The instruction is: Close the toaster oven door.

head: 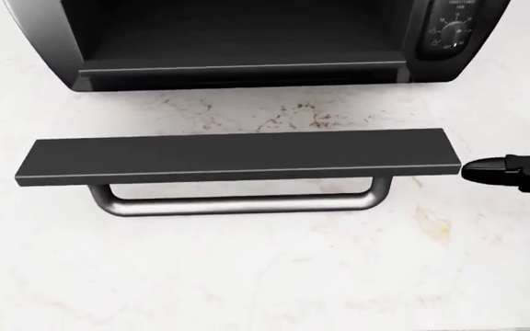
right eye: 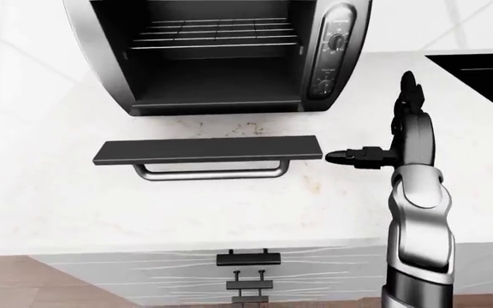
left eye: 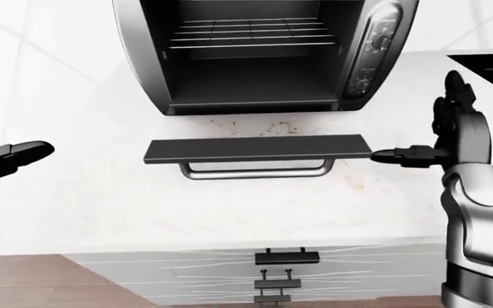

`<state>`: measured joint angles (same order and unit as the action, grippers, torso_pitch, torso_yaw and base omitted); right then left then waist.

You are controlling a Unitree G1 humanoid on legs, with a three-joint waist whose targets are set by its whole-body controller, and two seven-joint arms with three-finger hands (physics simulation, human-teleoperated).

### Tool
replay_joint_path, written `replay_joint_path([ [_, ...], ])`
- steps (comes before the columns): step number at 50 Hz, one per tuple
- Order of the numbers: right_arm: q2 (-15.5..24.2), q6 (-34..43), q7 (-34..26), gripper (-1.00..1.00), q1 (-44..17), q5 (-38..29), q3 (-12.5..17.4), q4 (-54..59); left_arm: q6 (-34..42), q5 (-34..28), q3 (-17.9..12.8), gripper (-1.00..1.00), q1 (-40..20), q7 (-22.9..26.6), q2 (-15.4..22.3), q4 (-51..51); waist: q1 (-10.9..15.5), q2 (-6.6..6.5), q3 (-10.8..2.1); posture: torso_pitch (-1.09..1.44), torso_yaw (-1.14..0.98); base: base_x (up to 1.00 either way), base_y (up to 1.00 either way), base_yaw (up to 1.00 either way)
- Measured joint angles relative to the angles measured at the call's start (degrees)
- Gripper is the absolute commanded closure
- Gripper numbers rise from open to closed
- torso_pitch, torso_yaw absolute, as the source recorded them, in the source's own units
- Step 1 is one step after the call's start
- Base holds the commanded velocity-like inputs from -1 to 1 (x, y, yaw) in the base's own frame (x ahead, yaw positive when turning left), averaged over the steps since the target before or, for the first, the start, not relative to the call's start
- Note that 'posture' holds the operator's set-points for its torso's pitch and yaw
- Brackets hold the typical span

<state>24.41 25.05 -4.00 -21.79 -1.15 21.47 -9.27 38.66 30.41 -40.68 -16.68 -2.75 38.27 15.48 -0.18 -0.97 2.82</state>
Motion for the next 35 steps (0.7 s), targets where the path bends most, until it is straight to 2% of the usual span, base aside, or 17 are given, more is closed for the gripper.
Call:
replay_joint_path([
  [17, -2.0, -3.6, 0.7, -1.0, -0.1, -5.9, -2.4, 1.6, 0.4, 0.5, -0.3, -1.0, 0.0, -0.1, 0.3, 0.1, 0.0, -0.11, -0.25, 0.0, 0.0, 0.0, 0.0, 0.0],
  [35, -3.9, -6.8, 1.9, -1.0, -0.9, -8.6, -4.7, 5.3, 0.7, 0.8, -0.4, -1.0, 0.0, -0.2, 0.3, 0.6, -0.1, -0.3, -0.28, 0.0, 0.0, 0.0, 0.0, 0.0],
])
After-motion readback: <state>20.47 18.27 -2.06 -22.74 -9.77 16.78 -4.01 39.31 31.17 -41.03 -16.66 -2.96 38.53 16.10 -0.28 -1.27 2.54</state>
